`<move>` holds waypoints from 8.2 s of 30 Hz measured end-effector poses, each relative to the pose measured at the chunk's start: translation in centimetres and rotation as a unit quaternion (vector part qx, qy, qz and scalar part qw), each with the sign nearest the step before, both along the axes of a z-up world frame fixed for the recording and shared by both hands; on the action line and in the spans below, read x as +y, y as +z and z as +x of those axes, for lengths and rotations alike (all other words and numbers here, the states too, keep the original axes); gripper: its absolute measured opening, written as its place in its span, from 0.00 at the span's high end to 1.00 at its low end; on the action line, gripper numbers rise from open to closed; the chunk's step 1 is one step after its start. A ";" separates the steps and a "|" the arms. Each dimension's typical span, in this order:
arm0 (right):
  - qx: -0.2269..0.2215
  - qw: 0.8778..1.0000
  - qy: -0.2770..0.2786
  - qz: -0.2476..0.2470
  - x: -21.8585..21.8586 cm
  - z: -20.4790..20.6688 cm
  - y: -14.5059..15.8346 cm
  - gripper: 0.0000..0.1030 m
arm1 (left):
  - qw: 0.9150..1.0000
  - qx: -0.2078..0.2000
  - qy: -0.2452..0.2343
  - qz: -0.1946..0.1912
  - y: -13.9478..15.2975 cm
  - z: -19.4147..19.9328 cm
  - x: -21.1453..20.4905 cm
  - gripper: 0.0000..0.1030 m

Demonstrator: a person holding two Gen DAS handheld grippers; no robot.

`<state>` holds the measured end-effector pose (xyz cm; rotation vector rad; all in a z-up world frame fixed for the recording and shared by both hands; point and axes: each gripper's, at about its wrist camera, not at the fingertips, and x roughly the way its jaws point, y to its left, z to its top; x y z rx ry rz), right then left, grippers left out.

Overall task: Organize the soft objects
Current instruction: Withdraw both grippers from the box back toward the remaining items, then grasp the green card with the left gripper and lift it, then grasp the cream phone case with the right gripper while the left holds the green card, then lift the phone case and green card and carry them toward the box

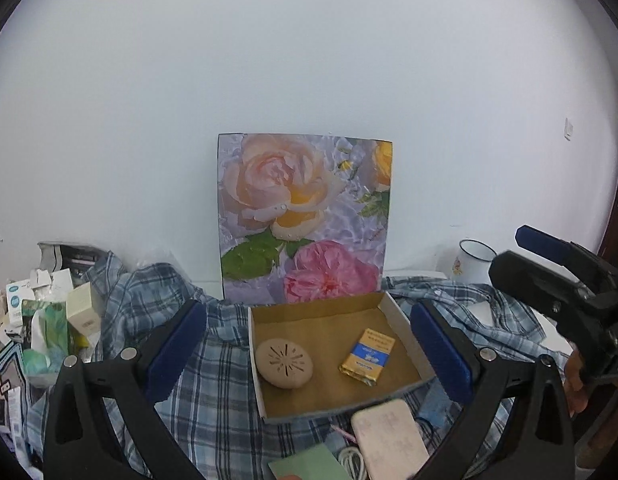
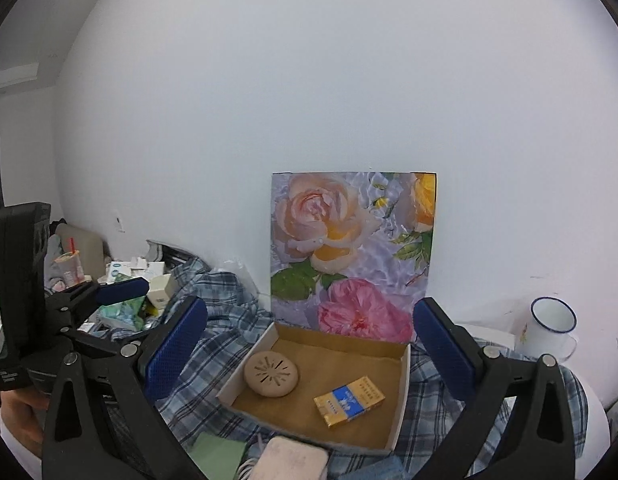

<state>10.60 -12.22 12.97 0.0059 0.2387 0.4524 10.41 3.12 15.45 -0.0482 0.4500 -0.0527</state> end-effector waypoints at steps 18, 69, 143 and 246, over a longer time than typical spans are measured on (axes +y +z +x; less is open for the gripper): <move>0.036 0.999 -0.004 -0.038 1.7 -4.7 -5.9 0.00 | 0.999 0.043 -0.004 -0.003 -4.7 -4.8 0.1 0.00; 0.123 0.991 0.014 -0.043 0.8 -5.7 -16.3 0.00 | 0.989 0.149 -0.007 0.018 -16.1 -5.6 -1.4 0.00; 0.165 0.985 0.026 0.034 -1.4 -4.8 -17.2 0.00 | 0.992 0.100 -0.071 -0.008 -14.0 -4.5 0.5 0.23; -0.055 0.997 -0.010 -0.058 -0.8 -7.3 -3.4 0.26 | 1.000 0.009 -0.020 0.013 -2.6 -6.4 0.4 0.23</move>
